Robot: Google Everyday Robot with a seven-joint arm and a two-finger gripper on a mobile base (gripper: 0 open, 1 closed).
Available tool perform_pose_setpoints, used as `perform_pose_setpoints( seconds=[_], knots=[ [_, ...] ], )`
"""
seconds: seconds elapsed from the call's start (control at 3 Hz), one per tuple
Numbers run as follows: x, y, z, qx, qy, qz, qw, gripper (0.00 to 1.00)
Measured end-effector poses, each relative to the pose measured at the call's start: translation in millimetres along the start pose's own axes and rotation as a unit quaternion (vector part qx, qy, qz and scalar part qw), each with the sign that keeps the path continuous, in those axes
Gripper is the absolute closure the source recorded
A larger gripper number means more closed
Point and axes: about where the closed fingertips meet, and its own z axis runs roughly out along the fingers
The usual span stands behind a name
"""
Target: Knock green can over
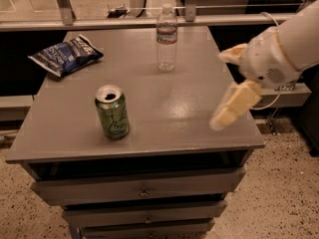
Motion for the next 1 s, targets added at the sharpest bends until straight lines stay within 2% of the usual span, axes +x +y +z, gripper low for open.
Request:
perform_pose_setpoints(
  seconds=[0.33, 0.67, 1.0],
  knots=[
    [-53.9, 10.9, 53.1, -0.039, -0.114, -0.001, 0.9927, 0.0],
    [-74.7, 16.0, 55.6, -0.049, -0.143, 0.001, 0.9885, 0.0],
    [-74.7, 16.0, 55.6, -0.049, -0.143, 0.001, 0.9885, 0.0]
  ],
)
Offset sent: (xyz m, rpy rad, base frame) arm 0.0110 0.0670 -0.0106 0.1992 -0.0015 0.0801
